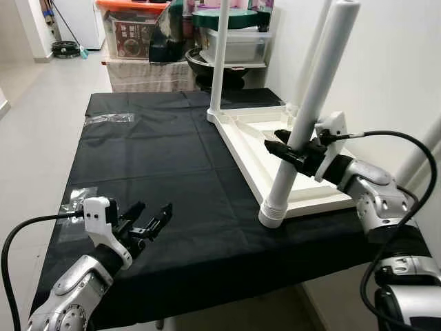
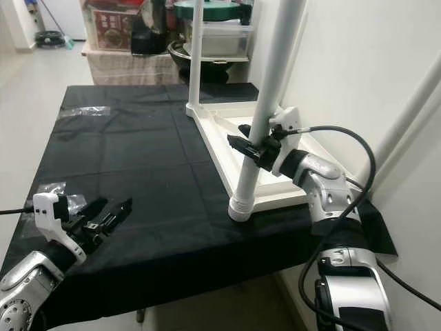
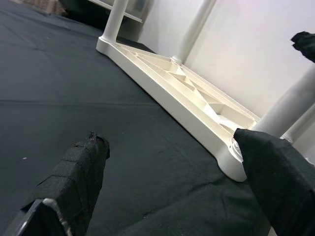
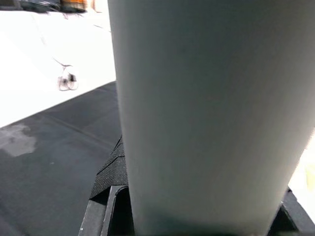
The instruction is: Building children table
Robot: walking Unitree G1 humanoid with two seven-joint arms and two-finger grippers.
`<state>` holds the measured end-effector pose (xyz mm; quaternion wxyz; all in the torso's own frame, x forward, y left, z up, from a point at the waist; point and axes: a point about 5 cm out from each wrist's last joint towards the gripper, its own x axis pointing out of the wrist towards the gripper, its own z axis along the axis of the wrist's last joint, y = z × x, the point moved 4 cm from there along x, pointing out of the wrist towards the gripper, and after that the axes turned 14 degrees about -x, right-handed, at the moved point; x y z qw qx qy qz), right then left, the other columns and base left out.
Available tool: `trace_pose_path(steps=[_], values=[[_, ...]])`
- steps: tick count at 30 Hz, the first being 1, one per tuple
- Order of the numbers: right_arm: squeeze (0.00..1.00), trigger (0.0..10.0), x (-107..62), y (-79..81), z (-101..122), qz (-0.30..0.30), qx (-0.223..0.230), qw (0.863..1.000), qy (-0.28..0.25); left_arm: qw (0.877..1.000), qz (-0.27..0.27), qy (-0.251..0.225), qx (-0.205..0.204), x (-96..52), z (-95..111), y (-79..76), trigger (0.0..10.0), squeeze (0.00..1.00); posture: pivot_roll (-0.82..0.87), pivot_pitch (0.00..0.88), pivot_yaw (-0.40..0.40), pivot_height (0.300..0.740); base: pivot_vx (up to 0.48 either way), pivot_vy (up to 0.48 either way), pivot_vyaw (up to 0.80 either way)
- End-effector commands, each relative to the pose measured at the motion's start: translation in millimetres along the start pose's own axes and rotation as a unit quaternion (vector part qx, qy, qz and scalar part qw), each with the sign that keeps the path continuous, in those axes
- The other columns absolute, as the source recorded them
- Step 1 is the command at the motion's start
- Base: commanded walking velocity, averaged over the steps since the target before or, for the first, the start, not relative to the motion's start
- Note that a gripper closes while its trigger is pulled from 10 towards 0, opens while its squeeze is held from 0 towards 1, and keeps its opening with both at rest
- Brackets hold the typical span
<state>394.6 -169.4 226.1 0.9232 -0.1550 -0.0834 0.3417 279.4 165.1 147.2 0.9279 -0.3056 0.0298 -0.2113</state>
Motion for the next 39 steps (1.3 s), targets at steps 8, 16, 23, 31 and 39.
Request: trace_pose_path(steps=[8, 16, 23, 31, 39], values=[[0.00, 0.0, -0.8, 25.2, -53.9, -0.132, 0.035, 0.984, 0.119, 1.000, 0.003, 0.008, -0.010, -1.1, -8.2, 1.3, 10.0, 0.00, 0.02, 0.000, -0.090, 0.740, 0.000, 0.000, 0.00], [0.00, 0.0, -1.2, 55.2, -79.7, -0.257, 0.063, 0.945, 0.192, 1.000, 0.003, 0.006, -0.011, -0.1, -7.8, 1.7, 10.0, 0.00, 0.02, 0.000, -0.087, 0.740, 0.000, 0.000, 0.00], [0.00, 0.0, 7.5, 75.9, -97.6, -0.284, 0.071, 0.918, 0.266, 1.000, 0.004, 0.005, -0.013, 1.9, -9.0, 2.3, 10.0, 0.00, 0.01, 0.000, -0.098, 0.740, 0.000, 0.000, 0.00], [0.00, 0.0, -1.2, 83.7, -112.9, -0.334, 0.101, 0.883, 0.315, 1.000, 0.005, 0.004, -0.016, 1.5, -11.6, 0.4, 10.0, 0.00, 0.01, 0.000, -0.107, 0.740, 0.000, 0.000, 0.00], [0.00, 0.0, -4.6, 76.5, -113.0, -0.376, 0.113, 0.859, 0.329, 1.000, 0.008, 0.003, -0.015, 1.1, -11.0, 1.8, 10.0, 0.00, 0.01, 0.000, -0.112, 0.740, 0.000, 0.000, 0.00]])
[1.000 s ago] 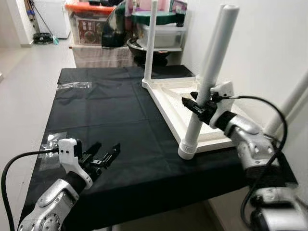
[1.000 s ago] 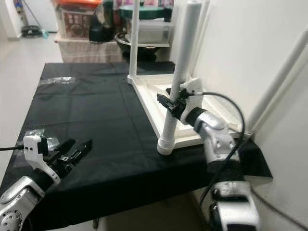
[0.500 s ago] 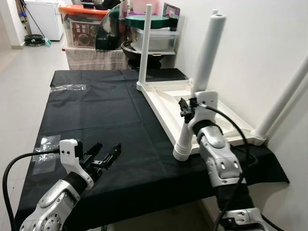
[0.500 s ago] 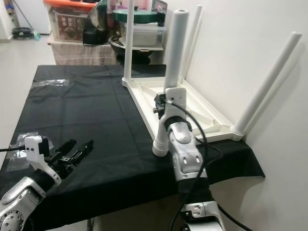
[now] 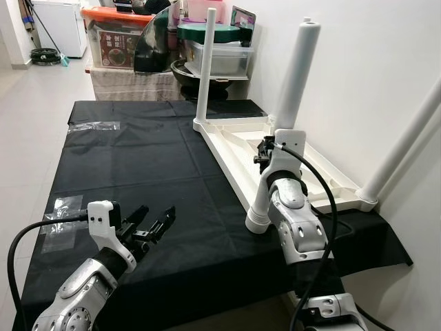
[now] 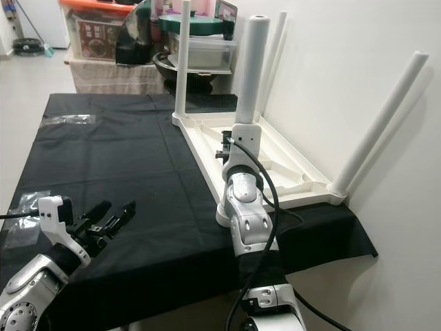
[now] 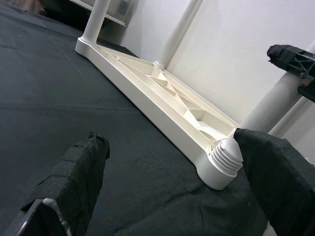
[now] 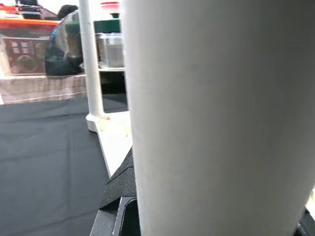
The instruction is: Building children table
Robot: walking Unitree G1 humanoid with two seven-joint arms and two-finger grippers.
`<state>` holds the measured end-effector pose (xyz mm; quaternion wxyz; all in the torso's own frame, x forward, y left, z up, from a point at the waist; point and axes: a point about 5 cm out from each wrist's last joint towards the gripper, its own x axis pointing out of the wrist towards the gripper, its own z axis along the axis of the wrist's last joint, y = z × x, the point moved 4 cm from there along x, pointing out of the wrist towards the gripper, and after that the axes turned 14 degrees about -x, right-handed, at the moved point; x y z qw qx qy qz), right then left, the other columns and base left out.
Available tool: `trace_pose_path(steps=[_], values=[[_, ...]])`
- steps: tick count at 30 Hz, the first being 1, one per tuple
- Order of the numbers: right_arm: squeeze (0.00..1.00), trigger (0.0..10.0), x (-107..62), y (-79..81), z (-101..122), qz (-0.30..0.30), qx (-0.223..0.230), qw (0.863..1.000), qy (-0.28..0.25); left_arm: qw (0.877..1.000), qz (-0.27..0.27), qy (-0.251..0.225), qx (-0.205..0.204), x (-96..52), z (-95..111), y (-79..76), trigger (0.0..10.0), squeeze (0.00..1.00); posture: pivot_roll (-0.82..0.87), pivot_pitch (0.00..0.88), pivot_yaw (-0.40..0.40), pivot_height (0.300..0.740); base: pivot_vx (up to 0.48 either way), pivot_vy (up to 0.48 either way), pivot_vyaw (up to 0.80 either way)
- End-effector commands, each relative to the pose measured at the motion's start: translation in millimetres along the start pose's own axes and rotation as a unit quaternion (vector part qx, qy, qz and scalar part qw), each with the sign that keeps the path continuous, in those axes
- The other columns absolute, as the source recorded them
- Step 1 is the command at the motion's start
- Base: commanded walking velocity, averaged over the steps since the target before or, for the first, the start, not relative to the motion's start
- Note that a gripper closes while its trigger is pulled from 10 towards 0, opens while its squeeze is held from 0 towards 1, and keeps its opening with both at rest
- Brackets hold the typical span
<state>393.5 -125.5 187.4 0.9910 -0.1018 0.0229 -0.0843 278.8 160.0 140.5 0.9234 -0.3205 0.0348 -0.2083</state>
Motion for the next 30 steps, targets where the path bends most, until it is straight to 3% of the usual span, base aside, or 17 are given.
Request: trace_pose_path(steps=[1, 30], values=[[0.00, 0.0, -12.8, 0.0, -95.3, 0.000, -0.023, 0.981, 0.192, 1.000, 0.005, 0.002, 0.001, 0.3, -2.9, 1.8, 10.0, 0.00, 0.01, 0.000, -0.112, 0.740, 0.000, 0.000, 0.00], [0.00, 0.0, -13.5, 14.6, -85.5, -0.006, -0.003, 0.981, 0.196, 1.000, 0.005, 0.002, 0.004, 0.1, -2.3, 2.2, 10.0, 0.00, 0.01, 0.000, -0.116, 0.740, 0.000, 0.000, 0.00]])
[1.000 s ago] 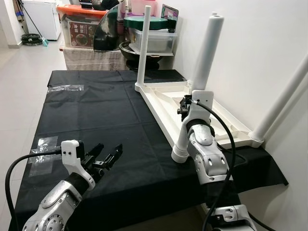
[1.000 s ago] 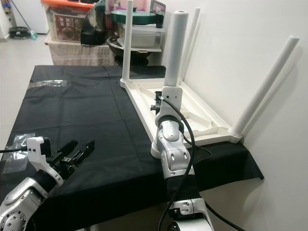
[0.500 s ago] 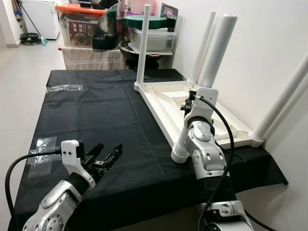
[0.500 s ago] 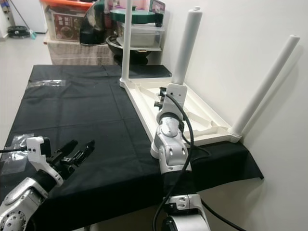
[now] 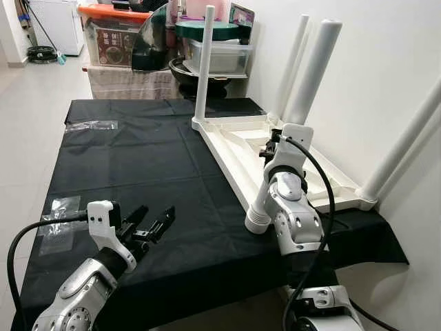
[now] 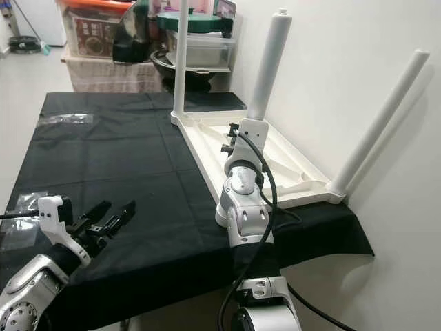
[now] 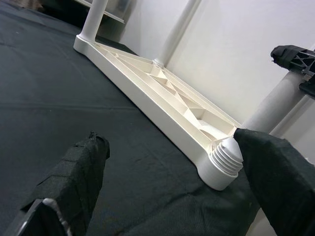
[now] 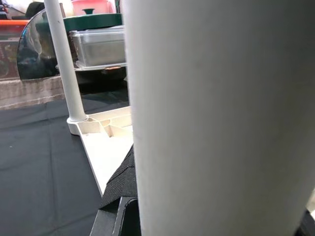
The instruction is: Building children table
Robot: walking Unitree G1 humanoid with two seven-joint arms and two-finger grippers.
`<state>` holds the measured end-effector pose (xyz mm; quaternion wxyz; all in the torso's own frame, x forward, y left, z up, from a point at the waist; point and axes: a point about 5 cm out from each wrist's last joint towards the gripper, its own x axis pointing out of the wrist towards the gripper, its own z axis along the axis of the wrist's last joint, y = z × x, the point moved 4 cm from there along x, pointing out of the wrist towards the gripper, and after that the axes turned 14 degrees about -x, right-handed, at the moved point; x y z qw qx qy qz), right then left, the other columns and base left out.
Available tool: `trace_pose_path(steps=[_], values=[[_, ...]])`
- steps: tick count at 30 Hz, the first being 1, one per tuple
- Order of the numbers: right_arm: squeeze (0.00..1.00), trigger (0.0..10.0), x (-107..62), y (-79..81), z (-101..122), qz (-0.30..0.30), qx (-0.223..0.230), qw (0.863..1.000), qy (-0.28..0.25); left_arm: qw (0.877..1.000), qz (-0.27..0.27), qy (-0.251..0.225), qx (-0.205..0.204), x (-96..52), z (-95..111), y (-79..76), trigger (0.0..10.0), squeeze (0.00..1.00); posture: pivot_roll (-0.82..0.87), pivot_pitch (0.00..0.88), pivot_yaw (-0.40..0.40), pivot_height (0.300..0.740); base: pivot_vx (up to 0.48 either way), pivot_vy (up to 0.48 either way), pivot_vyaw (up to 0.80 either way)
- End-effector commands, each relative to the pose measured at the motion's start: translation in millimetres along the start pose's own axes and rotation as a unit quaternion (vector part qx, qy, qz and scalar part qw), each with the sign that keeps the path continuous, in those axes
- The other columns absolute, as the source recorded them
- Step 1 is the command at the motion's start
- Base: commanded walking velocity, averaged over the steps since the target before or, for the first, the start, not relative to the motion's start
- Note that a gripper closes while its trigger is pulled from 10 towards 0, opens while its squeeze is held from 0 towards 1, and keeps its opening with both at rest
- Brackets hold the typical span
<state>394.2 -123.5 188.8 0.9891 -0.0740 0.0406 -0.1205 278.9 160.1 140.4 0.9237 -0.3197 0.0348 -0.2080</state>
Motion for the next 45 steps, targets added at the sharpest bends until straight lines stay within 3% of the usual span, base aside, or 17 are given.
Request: trace_pose_path(steps=[1, 2, 3, 15, 36, 45], values=[[0.00, 0.0, -10.4, 7.2, -88.4, 0.022, -0.035, 0.984, 0.172, 1.000, 0.004, 0.002, 0.003, 0.1, -2.4, 2.1, 10.0, 0.00, 0.01, 0.000, -0.116, 0.740, 0.000, 0.000, 0.00], [0.00, 0.0, -10.2, 8.0, -88.3, 0.025, -0.035, 0.984, 0.172, 1.000, 0.004, 0.002, 0.003, 0.1, -2.3, 2.1, 10.0, 0.00, 0.01, 0.000, -0.116, 0.740, 0.000, 0.000, 0.00], [0.00, 10.0, -9.1, 10.0, -82.9, 0.036, -0.034, 0.985, 0.165, 1.000, 0.004, 0.002, 0.003, 0.1, -2.5, 2.2, 10.0, 0.00, 0.01, 0.000, -0.116, 0.740, 0.000, 0.000, 0.00], [0.00, 10.0, -6.0, 3.9, -59.6, 0.032, -0.025, 0.990, 0.137, 1.000, 0.002, 0.003, 0.003, 1.1, -3.1, 1.9, 10.0, 0.00, 0.01, 0.000, -0.116, 0.740, 0.000, 0.000, 0.00], [0.00, 10.0, -16.3, -1.8, -46.0, 0.020, 0.016, 0.994, 0.102, 1.000, 0.001, 0.006, 0.006, 0.8, -2.7, 3.2, 10.0, 0.00, 0.01, 0.000, -0.103, 0.740, 0.000, 0.000, 0.00], [0.00, 10.0, -20.6, -0.7, -35.4, 0.026, 0.009, 0.997, 0.072, 1.000, 0.000, 0.006, 0.006, 1.3, -2.2, 3.9, 10.0, 0.00, 0.01, 0.000, -0.099, 0.740, 0.000, 0.000, 0.00]])
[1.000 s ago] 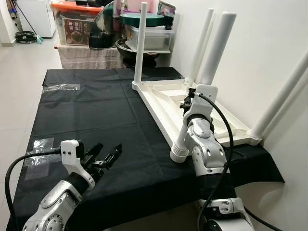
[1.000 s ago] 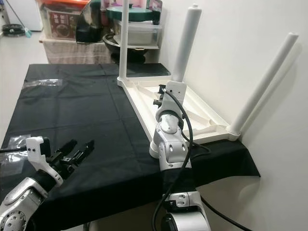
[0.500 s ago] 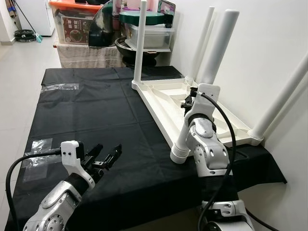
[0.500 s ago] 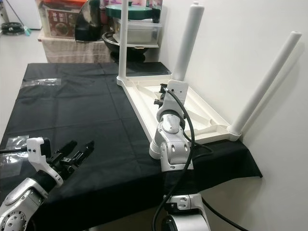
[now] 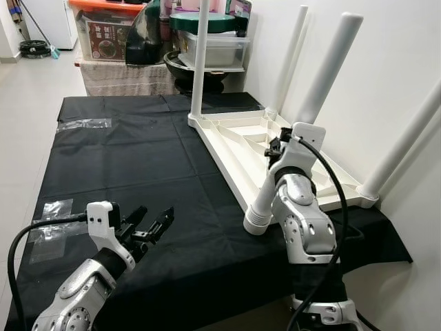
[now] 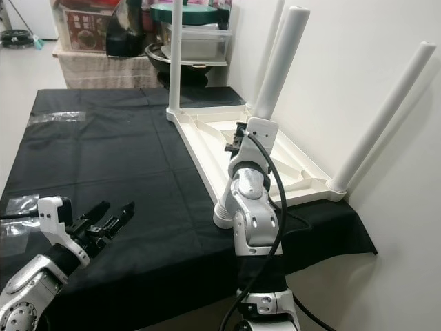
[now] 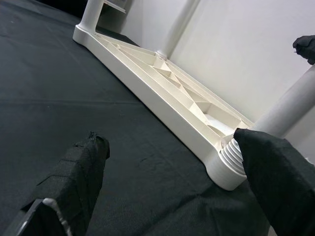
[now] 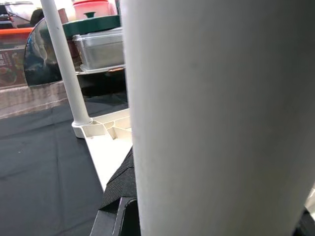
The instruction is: Building children table
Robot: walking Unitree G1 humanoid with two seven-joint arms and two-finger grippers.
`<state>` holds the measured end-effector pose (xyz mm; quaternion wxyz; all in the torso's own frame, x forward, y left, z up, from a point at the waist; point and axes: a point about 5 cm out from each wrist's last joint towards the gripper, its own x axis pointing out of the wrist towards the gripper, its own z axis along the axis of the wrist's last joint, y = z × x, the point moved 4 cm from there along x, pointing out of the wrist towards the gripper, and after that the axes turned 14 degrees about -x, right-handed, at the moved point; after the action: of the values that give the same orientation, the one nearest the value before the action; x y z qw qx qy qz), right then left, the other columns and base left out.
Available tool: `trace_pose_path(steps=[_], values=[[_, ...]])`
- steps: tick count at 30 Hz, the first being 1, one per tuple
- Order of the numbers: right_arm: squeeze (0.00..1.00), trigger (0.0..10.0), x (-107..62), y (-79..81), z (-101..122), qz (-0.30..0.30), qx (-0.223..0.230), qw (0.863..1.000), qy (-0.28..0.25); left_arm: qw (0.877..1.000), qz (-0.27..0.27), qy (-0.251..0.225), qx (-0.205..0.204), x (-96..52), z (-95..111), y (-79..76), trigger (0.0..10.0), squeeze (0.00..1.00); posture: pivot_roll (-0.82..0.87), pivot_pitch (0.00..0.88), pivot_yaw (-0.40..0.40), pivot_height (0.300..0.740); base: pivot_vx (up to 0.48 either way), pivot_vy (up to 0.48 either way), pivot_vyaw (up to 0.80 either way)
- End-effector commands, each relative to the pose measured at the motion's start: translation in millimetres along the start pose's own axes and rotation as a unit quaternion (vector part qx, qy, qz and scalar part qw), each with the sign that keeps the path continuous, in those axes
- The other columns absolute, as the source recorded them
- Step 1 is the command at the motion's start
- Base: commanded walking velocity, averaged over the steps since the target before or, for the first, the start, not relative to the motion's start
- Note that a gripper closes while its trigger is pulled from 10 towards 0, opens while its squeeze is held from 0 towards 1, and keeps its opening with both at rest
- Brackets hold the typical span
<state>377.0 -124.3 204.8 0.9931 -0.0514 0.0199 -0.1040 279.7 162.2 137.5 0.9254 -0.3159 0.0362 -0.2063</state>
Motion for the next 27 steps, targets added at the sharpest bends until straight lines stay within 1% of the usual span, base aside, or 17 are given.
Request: trace_pose_path(steps=[1, 9, 27], values=[[0.00, 10.0, -5.1, 4.3, -46.8, 0.009, -0.016, 0.996, 0.085, 1.000, -0.003, 0.005, 0.003, 1.8, -1.3, 0.2, 10.0, 0.00, 0.01, 0.000, -0.098, 0.740, 0.000, 0.000, 0.00], [0.00, 10.0, -8.9, 8.4, -41.1, 0.022, -0.027, 0.997, 0.067, 1.000, -0.002, 0.004, 0.003, 2.1, -1.2, 0.4, 10.0, 0.00, 0.01, 0.000, -0.100, 0.740, 0.000, 0.000, 0.00], [0.00, 10.0, -8.8, 7.3, -32.9, 0.021, -0.028, 0.998, 0.049, 1.000, -0.002, 0.003, 0.002, 2.0, -1.6, 0.0, 10.0, 0.00, 0.01, 0.000, -0.103, 0.740, 0.000, 0.000, 0.00]])
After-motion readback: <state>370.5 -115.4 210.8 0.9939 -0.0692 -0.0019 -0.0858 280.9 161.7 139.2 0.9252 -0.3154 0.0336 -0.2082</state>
